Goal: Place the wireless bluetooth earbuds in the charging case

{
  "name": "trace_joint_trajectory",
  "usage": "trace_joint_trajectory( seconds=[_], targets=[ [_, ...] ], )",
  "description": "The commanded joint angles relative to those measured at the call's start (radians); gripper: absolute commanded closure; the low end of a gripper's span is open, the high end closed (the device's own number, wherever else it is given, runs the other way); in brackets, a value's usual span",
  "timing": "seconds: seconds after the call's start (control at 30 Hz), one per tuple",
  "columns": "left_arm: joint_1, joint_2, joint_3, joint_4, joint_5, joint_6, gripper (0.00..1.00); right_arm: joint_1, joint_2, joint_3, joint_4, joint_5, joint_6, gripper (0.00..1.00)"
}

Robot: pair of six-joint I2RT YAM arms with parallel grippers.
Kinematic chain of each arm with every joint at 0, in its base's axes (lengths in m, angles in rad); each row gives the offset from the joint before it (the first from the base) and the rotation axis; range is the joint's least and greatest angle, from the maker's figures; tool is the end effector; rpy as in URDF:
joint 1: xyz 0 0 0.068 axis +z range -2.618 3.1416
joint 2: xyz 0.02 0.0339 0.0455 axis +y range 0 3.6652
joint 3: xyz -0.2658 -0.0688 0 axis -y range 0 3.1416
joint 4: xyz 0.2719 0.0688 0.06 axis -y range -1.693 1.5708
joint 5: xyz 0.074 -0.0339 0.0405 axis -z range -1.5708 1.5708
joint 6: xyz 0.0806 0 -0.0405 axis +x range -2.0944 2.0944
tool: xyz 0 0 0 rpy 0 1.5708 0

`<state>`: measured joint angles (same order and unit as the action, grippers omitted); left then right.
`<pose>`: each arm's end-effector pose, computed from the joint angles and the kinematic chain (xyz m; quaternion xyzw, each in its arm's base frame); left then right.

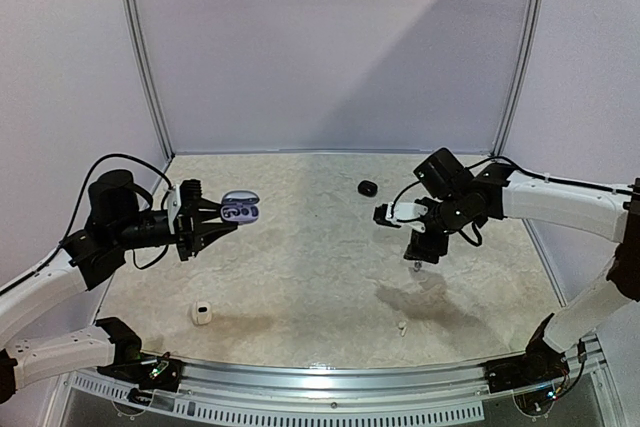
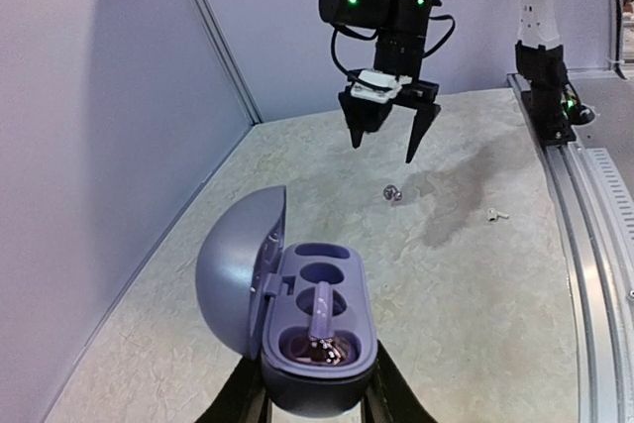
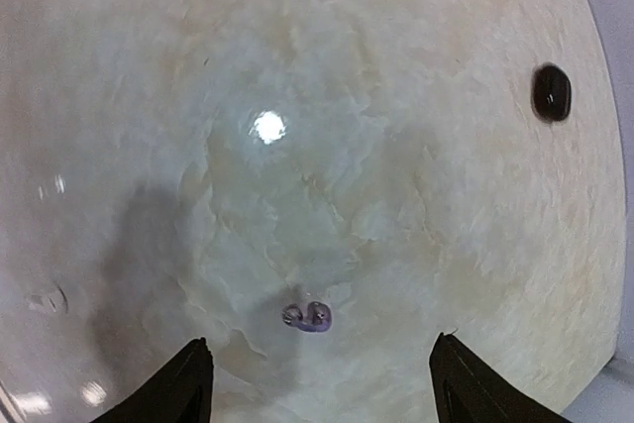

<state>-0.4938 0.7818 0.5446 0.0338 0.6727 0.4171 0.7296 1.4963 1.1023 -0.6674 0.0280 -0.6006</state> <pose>0.1910 -0.1599 0.2675 0.5091 0.5655 -0.2785 0.5860 0.2622 0.2314 0.1946 -0.5944 0.7636 0.0027 0.2523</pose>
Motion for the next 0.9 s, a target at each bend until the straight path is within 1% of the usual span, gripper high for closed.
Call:
trace_joint_trajectory(
  seconds=[0.0, 0.1, 0.3, 0.33, 0.47, 0.6, 0.7, 0.83, 0.87],
  targets=[
    [-0.014, 0.001, 0.028, -0.058, 0.005, 0.015, 1.00, -0.052, 0.086, 0.066, -0.164, -0.051, -0.617, 0.28],
    [-0.012, 0.012, 0.035, -0.077, 0.005, 0.025, 1.00, -0.053, 0.156, 0.073, -0.168, 0.017, -0.749, 0.30],
    [-0.011, 0.029, 0.053, -0.110, 0.000, 0.049, 1.00, -0.053, 0.232, 0.064, -0.177, 0.072, -0.902, 0.31],
    [-0.011, 0.031, 0.054, -0.111, -0.003, 0.047, 1.00, -0.053, 0.237, 0.054, -0.158, 0.083, -0.925, 0.33],
    [-0.009, 0.047, 0.054, -0.101, -0.005, 0.042, 1.00, -0.052, 0.239, 0.038, -0.092, 0.072, -0.967, 0.40],
    [-0.010, 0.063, 0.057, -0.084, -0.015, 0.043, 1.00, -0.053, 0.267, 0.061, -0.144, 0.076, -0.999, 0.50],
    [-0.010, 0.070, 0.058, -0.079, -0.022, 0.049, 1.00, -0.053, 0.285, 0.068, -0.167, 0.071, -1.011, 0.54],
    [-0.009, 0.071, 0.056, -0.076, -0.024, 0.040, 1.00, -0.053, 0.297, 0.069, -0.159, 0.074, -1.032, 0.56],
    [-0.010, 0.071, 0.056, -0.077, -0.024, 0.039, 1.00, -0.053, 0.302, 0.072, -0.153, 0.075, -1.033, 0.59]
  ],
)
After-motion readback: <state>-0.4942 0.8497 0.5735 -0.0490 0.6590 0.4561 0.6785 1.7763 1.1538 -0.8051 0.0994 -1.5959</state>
